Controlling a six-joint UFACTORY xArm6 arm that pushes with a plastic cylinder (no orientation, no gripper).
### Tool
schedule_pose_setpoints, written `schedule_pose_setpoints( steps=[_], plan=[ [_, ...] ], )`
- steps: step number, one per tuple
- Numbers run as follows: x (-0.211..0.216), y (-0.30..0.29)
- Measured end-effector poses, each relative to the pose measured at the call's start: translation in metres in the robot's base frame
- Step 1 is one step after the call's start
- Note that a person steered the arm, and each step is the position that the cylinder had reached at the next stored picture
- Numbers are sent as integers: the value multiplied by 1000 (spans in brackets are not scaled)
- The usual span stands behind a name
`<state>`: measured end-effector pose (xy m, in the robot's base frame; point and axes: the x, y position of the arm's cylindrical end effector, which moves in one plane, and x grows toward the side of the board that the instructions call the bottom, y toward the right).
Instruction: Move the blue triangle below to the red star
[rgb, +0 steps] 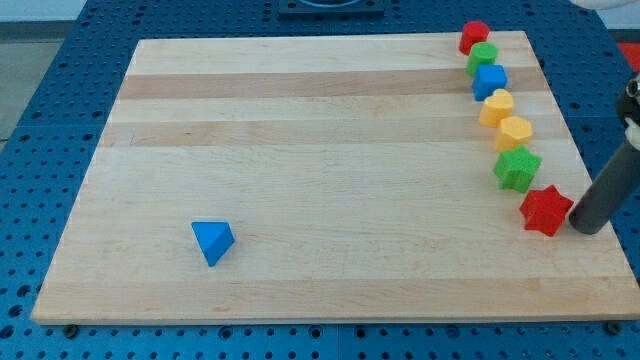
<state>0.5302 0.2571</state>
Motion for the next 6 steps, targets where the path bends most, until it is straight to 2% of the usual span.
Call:
schedule_pose_setpoints(
  steps=[1, 2, 3, 4, 5, 6],
  plan=[
    [0, -29],
    [2, -31],
    [39, -66],
    [56, -135],
    [-2, -180],
    [-85, -262]
  ],
)
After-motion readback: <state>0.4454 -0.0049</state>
